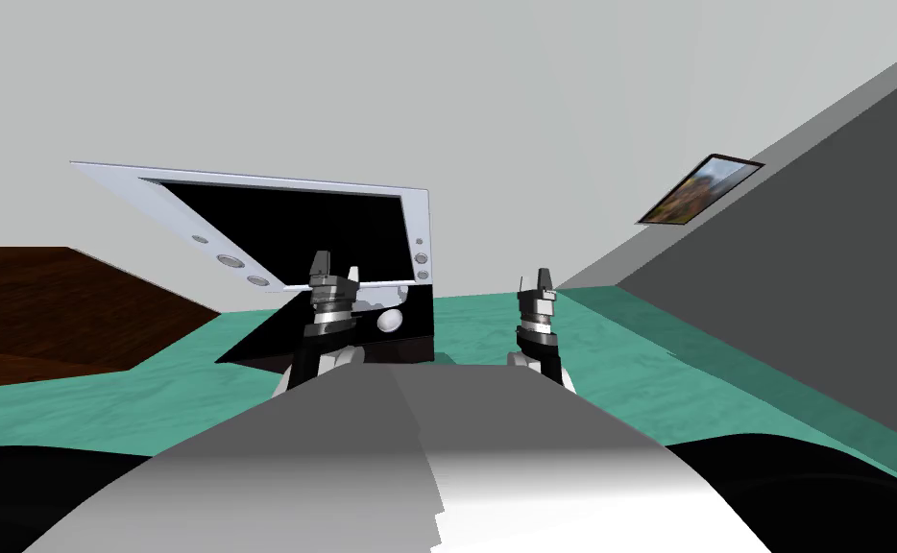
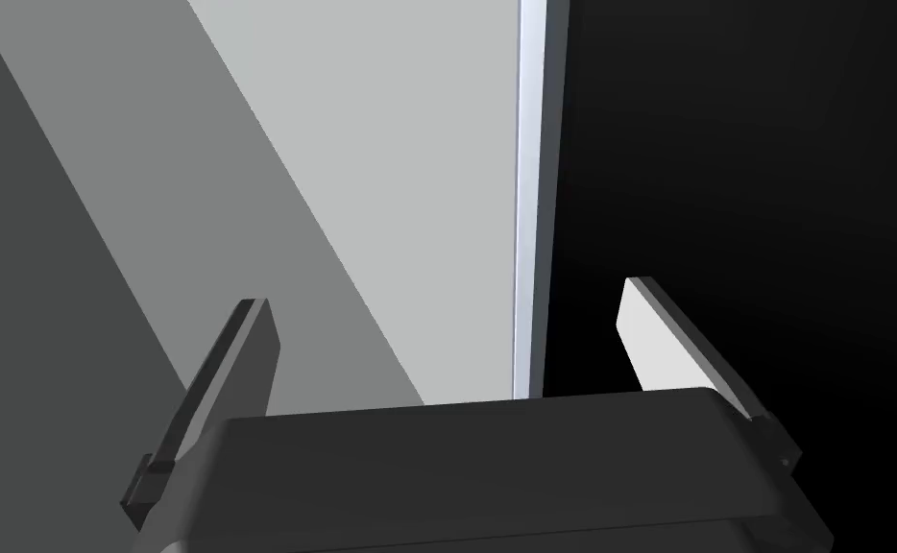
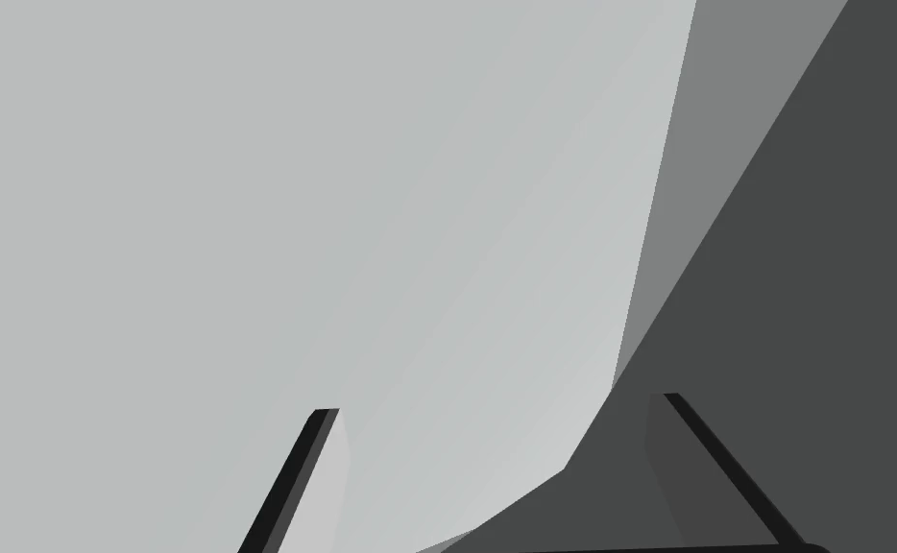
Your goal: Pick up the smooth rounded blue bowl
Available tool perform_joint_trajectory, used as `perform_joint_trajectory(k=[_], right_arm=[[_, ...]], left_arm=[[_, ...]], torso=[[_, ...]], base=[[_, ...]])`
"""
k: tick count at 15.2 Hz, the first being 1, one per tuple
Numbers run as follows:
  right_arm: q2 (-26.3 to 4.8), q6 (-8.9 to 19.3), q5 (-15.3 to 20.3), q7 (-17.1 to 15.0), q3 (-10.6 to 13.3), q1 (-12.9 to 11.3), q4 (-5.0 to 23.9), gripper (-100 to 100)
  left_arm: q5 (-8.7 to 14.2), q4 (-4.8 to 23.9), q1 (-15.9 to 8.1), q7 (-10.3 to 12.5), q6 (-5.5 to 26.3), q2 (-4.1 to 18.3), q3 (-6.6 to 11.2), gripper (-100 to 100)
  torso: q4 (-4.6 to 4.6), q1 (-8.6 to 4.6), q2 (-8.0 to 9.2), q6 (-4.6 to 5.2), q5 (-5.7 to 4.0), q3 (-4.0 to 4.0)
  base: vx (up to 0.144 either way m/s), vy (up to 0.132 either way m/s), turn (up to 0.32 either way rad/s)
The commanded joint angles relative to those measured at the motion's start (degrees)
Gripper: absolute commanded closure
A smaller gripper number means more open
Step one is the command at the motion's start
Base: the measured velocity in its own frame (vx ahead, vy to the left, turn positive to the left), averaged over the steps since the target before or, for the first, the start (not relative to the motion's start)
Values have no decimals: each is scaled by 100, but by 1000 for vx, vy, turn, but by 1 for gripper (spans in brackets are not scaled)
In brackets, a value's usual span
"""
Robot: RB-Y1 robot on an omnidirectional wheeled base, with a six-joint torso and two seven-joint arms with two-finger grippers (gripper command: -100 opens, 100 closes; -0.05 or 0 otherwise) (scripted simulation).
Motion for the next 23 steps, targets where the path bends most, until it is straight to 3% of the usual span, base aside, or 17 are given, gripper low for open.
perform_joint_trajectory(k=[1, 3, 7, 12, 23], right_arm=[[0, 0, 0, 0, 0, 0, 0, 0], [0, 0, 0, 0, 0, 0, 0, 0], [0, 0, 0, 0, 0, 0, 0, 0], [0, 0, 0, 0, 0, 0, 0, 0], [0, 0, 0, 0, 0, 0, 0, 0]], left_arm=[[10, 55, -28, 12, 66, 193, 3, -100], [33, 184, -95, 41, 222, 462, 9, -100], [67, 378, -195, 86, 458, 704, 19, -100], [165, 932, -487, 215, 1090, 1072, 50, -100], [327, 1854, -986, 435, 2274, 1331, 103, -100]], torso=[[0, 0, 0, 0, 0, 0], [0, 4, 1, 0, 1, 0], [0, 8, 2, 0, 2, 1], [0, 11, 1, 0, 3, 0], [-1, 11, -1, 0, 3, -1]], base=[[0, 0, 0], [-5, 7, 7], [-8, 12, 5], [-9, 18, 9], [-5, 18, 6]])
